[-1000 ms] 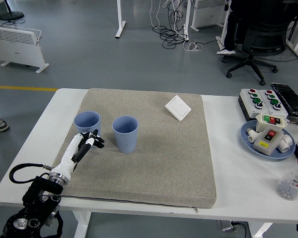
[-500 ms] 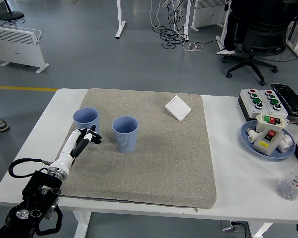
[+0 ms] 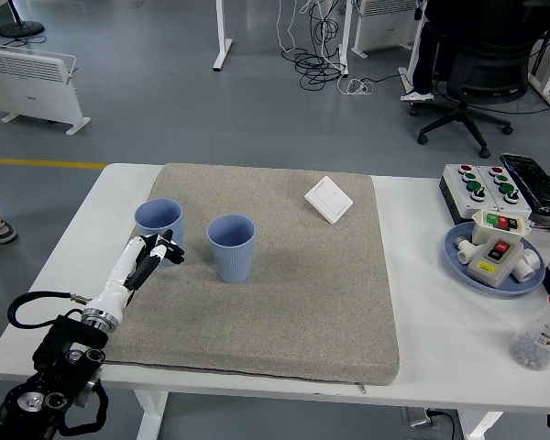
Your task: Push cup pick cup insert cup
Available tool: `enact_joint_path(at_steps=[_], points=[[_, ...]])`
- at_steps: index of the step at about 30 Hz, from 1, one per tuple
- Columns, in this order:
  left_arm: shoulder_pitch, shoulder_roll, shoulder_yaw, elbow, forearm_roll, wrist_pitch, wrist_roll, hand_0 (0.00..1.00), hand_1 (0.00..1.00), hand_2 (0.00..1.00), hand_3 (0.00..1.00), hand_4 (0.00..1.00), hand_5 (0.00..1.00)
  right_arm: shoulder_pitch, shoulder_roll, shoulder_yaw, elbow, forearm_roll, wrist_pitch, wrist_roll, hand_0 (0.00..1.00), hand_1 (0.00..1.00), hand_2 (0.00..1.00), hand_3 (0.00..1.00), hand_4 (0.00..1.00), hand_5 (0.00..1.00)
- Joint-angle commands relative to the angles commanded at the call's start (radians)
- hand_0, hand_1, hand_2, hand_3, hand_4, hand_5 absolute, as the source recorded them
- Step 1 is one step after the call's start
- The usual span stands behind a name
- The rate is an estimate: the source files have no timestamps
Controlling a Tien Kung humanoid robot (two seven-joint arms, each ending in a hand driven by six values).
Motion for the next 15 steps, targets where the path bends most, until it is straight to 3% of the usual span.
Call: enact_joint_path(at_steps=[5, 6, 9, 11, 12, 15], points=[[0.025, 0.021, 0.018, -0.137, -0.031, 0.061, -0.051, 0.486, 0.428, 0.422, 0.404, 0.557, 0.998, 0.002, 0.0, 0.006, 0.0, -0.002, -0.001, 0.001, 0.692, 0.598, 0.63, 0.548, 0.107, 0.491], [0.026, 0.025, 0.023, -0.169, -0.03, 0.078, -0.065, 0.427, 0.418, 0.414, 0.4, 0.733, 0.897, 0.002, 0.0, 0.007, 0.0, -0.002, -0.001, 0.001, 0.692, 0.599, 0.628, 0.548, 0.107, 0.489], [0.019, 0.035, 0.035, -0.273, 0.002, 0.129, -0.096, 0.427, 0.418, 0.414, 0.4, 0.733, 0.897, 0.002, -0.001, 0.009, 0.0, -0.004, -0.001, 0.0, 0.692, 0.599, 0.628, 0.548, 0.107, 0.489], [0.0, 0.042, 0.037, -0.333, 0.067, 0.13, -0.06, 0.427, 0.418, 0.414, 0.4, 0.733, 0.897, 0.0, -0.001, 0.01, 0.0, -0.004, -0.001, 0.0, 0.692, 0.599, 0.628, 0.548, 0.107, 0.489], [-0.024, 0.048, 0.039, -0.364, 0.106, 0.098, -0.021, 0.811, 0.758, 0.751, 0.69, 0.864, 0.774, -0.001, -0.001, 0.011, 0.0, -0.003, -0.002, -0.001, 0.692, 0.598, 0.627, 0.548, 0.107, 0.489], [-0.065, 0.06, 0.053, -0.399, 0.229, 0.037, 0.095, 0.811, 0.758, 0.751, 0.69, 0.864, 0.774, -0.003, -0.002, 0.011, 0.0, -0.003, -0.002, -0.002, 0.692, 0.598, 0.627, 0.548, 0.107, 0.489]])
